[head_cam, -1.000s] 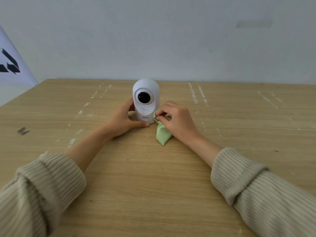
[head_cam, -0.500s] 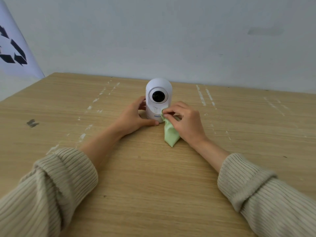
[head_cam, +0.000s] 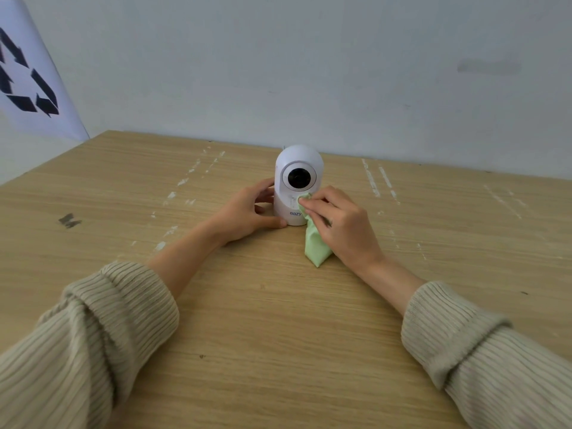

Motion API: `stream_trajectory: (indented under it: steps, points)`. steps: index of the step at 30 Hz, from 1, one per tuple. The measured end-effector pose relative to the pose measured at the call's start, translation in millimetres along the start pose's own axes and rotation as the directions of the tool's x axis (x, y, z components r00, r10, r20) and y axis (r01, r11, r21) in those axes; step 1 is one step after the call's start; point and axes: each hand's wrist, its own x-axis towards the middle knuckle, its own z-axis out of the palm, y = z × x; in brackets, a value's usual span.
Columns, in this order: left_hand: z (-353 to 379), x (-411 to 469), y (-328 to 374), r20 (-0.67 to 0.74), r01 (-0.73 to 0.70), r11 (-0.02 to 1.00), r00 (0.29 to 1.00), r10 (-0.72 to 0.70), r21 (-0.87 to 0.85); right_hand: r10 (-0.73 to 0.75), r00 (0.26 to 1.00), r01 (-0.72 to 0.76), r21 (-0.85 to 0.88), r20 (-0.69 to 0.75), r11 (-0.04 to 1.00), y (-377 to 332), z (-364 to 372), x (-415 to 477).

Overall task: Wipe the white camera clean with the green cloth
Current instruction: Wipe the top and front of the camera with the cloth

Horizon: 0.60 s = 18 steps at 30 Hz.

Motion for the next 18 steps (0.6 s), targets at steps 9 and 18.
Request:
stream_trajectory:
  steps: [9,18]
  points:
    - [1,0,-3,-0.027,-0.011,1.000,1.000,0.011,-0.009,-0.040,0.998,0.039,0.005,0.040,0.999,5,-12,-2]
    - [2,-2,-1,-0.025,-0.024,0.999,0.999,0.023,-0.029,-0.027,0.999,0.024,-0.070,-0.034,0.997,-8,6,2]
